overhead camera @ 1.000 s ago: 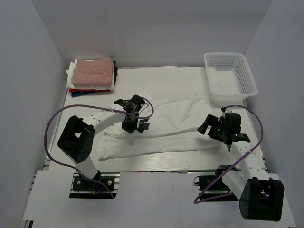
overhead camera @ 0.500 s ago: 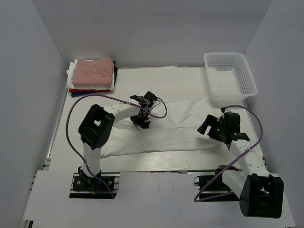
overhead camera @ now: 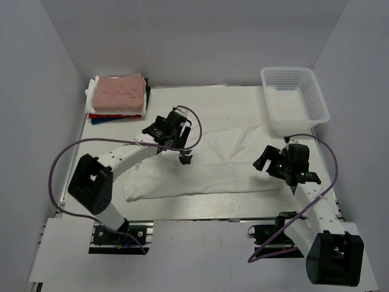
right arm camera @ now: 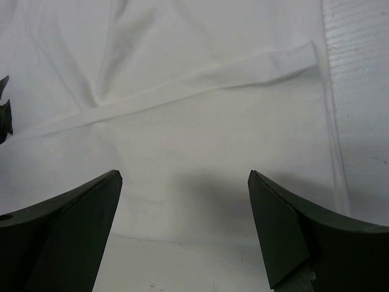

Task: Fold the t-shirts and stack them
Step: Fold the flattened tshirt in 1/3 of the way, then grap the side of the flattened tshirt furthest away from the robot with both arms

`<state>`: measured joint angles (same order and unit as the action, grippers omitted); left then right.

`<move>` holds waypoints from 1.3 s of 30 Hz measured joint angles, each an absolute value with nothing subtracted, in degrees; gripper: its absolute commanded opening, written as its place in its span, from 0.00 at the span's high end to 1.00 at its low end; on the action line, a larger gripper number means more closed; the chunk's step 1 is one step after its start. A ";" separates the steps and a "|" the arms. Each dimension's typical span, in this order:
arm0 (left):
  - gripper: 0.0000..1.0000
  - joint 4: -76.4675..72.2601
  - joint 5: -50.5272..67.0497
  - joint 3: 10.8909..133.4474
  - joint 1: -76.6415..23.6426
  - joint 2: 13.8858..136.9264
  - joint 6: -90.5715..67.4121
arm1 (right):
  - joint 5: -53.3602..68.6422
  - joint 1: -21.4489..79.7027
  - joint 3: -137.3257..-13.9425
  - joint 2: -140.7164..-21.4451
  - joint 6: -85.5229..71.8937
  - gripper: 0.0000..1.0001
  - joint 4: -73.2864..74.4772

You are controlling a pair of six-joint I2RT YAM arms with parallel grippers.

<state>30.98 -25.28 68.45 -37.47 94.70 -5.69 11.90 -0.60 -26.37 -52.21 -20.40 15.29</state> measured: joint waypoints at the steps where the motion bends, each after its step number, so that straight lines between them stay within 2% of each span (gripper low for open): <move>1: 0.00 29.78 -25.93 67.96 -37.28 92.36 -6.11 | 11.90 -0.56 -26.37 -51.68 -20.43 0.10 15.14; 6: 0.00 23.42 -27.11 69.01 -36.84 90.39 -2.28 | 11.64 0.30 -28.01 -50.98 -20.82 0.10 14.52; 11: 0.00 21.78 -25.91 75.42 -36.80 102.87 4.73 | 11.99 2.17 -30.81 -52.23 -22.15 0.10 11.66; 15: 0.00 22.35 -23.07 76.73 -36.14 108.62 9.47 | 11.92 2.44 -31.79 -54.15 -22.79 0.10 10.83; 19: 0.00 22.68 -23.24 82.96 -34.94 115.72 12.08 | 11.57 2.66 -31.83 -55.46 -23.40 0.10 10.90; 22: 0.10 22.98 -25.21 89.23 -33.04 121.25 12.14 | 10.68 2.72 -31.86 -55.77 -23.81 0.10 10.92; 24: 0.20 22.61 -26.20 91.77 -31.33 123.63 11.77 | 10.35 2.76 -32.03 -56.23 -23.94 0.10 10.94; 25: 0.30 22.44 -26.63 92.20 -30.30 124.27 11.51 | 10.13 2.76 -32.25 -56.66 -24.03 0.10 10.94; 27: 0.35 22.52 -27.27 92.75 -28.18 124.86 11.20 | 9.61 2.76 -32.67 -57.52 -24.23 0.10 10.96; 33: 0.35 23.92 -29.61 99.39 -21.06 127.28 9.54 | 8.45 2.81 -34.06 -59.94 -24.88 0.10 11.03; 35: 0.29 23.92 -30.41 102.80 -18.52 128.22 8.99 | 8.01 2.92 -34.41 -60.51 -25.06 0.10 11.09; 39: 0.29 23.68 -31.07 107.20 -15.35 129.91 9.02 | 7.18 3.16 -34.96 -61.25 -25.04 0.10 11.16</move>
<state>23.68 -31.07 107.20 -15.35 129.91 9.02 7.18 3.16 -34.96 -61.25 -25.04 11.16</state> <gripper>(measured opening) 0.713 0.900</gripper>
